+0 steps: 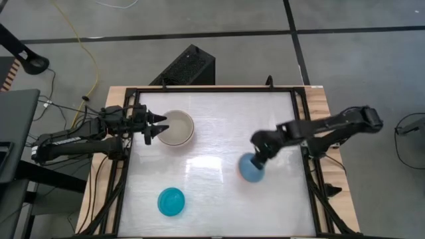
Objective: Nest bowls inside each other
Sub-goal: Stack the light blue patterned bowl on top of the gray bowl
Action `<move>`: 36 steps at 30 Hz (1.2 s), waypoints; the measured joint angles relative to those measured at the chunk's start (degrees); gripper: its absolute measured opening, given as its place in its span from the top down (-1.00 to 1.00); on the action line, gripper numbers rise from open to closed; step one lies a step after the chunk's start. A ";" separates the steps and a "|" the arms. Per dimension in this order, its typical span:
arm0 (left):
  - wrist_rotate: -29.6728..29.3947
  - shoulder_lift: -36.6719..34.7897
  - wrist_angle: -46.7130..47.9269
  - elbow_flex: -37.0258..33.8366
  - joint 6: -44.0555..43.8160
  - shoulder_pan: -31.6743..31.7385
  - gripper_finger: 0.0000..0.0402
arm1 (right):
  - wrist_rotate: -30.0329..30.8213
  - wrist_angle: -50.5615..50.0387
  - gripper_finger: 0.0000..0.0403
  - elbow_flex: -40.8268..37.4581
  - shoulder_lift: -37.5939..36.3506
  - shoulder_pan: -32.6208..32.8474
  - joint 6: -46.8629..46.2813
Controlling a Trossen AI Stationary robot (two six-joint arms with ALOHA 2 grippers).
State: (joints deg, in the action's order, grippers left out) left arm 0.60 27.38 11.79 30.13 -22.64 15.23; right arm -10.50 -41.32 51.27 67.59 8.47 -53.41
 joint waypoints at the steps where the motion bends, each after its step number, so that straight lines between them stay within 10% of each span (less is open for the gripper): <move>1: 0.00 0.00 0.11 0.00 0.24 0.01 -0.18 | 0.33 0.20 0.78 1.74 1.16 -2.00 1.79; 17: -2.83 -6.91 2.68 -0.04 5.08 -1.03 -0.18 | -2.50 1.31 0.78 40.67 30.87 -21.84 17.96; 36: -6.64 -13.29 7.34 -0.02 4.96 -1.01 -0.18 | -3.07 2.63 0.78 71.58 60.81 -24.52 14.71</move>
State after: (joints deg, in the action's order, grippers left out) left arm -6.04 14.09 19.14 30.11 -17.68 14.22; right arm -13.58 -38.69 122.85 128.41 -16.05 -38.70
